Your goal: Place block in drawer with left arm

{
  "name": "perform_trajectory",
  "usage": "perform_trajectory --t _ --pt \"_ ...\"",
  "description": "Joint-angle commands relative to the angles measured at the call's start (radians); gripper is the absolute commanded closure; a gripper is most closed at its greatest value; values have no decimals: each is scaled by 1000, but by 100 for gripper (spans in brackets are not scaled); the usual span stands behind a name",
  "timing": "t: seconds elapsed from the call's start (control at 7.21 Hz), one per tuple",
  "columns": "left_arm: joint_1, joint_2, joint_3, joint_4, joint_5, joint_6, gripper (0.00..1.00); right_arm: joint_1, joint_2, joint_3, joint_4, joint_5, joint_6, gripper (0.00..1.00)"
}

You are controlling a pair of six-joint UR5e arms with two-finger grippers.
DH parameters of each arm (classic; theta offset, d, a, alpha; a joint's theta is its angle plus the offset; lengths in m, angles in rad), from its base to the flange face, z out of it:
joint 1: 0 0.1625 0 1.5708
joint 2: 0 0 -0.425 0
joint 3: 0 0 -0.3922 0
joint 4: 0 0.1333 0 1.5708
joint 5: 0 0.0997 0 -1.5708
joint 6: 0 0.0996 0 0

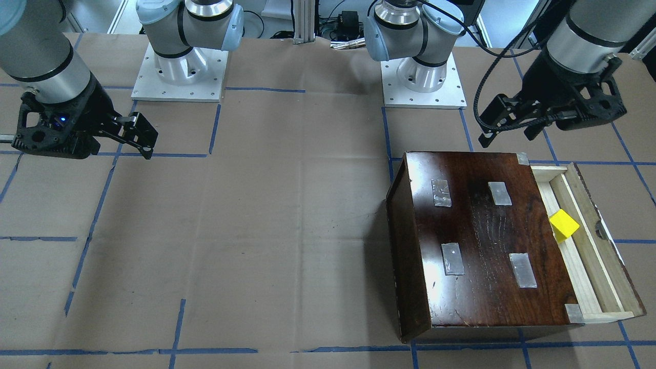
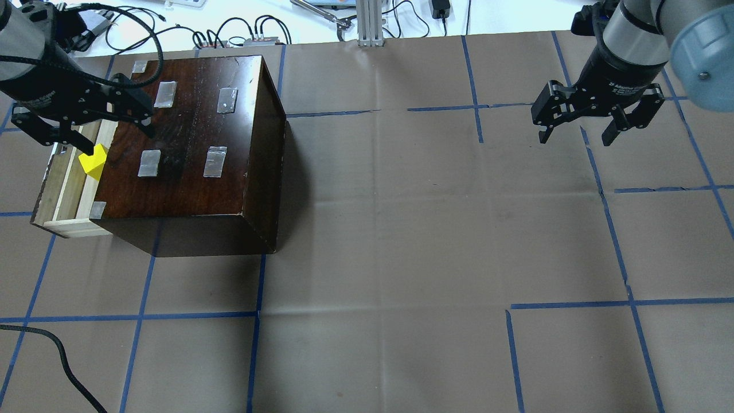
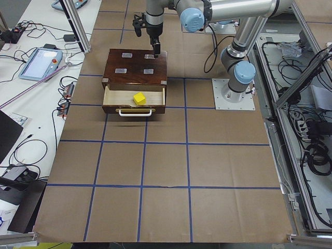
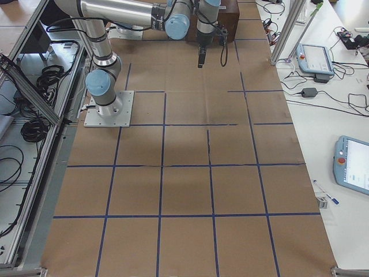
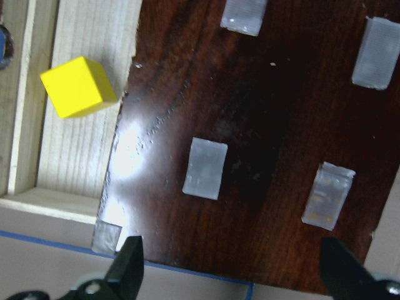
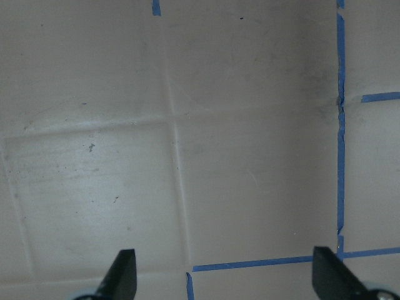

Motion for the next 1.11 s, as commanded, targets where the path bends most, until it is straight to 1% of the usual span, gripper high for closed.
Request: perform_trajectory --t 0.0,0.28,0.55,0.83,0.97 --pt "-100 33 -41 7 2 -54 1 0 0 0 0 0 0 0" --pt "-180 15 -42 12 28 -92 1 0 0 0 1 0 0 0" --pt "-199 -4 -35 13 28 -95 1 0 0 0 0 0 0 0" --pt "-218 -50 0 24 43 -89 1 0 0 0 0 0 0 0" --pt "-219 -54 8 27 49 -82 1 0 0 0 0 0 0 0"
